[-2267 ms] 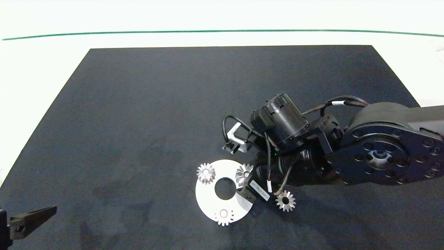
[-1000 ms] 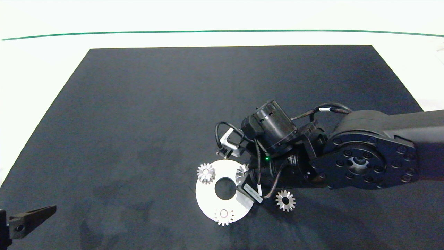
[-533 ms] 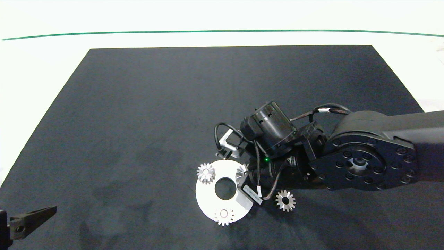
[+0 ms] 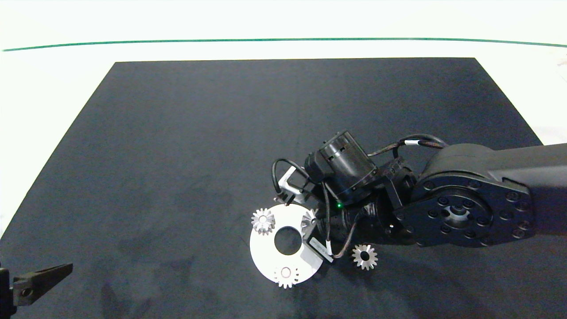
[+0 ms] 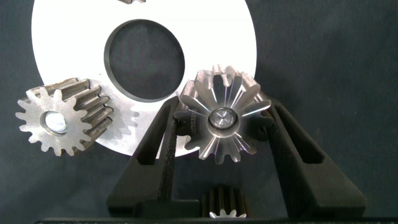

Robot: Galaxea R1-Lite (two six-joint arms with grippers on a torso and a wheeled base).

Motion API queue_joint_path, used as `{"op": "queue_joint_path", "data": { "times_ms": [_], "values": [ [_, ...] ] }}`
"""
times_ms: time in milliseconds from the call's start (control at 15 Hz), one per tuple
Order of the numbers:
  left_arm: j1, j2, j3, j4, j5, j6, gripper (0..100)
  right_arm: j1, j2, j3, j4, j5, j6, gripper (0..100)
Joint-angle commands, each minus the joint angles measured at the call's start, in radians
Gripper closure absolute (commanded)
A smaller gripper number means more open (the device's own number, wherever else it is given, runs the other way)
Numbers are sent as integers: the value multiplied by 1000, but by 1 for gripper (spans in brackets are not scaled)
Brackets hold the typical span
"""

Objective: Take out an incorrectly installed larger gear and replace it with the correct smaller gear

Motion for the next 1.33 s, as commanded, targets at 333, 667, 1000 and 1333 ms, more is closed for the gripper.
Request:
{"op": "queue_joint_path", "data": {
  "times_ms": [333,667,1000,1333],
  "values": [
    [1,-1,0,2,1,0,0,24,-9,-4,3,-17,-2,72],
    [1,-1,1,4,0,0,0,38,-49,-1,8,-17,-3,72],
    [-1,3,6,2,1,0,0,26,-114,6,11,-17,1,72],
    [-2,3,12,-1,1,1,0,-112,-144,68,6,-8,6,72]
  ]
}}
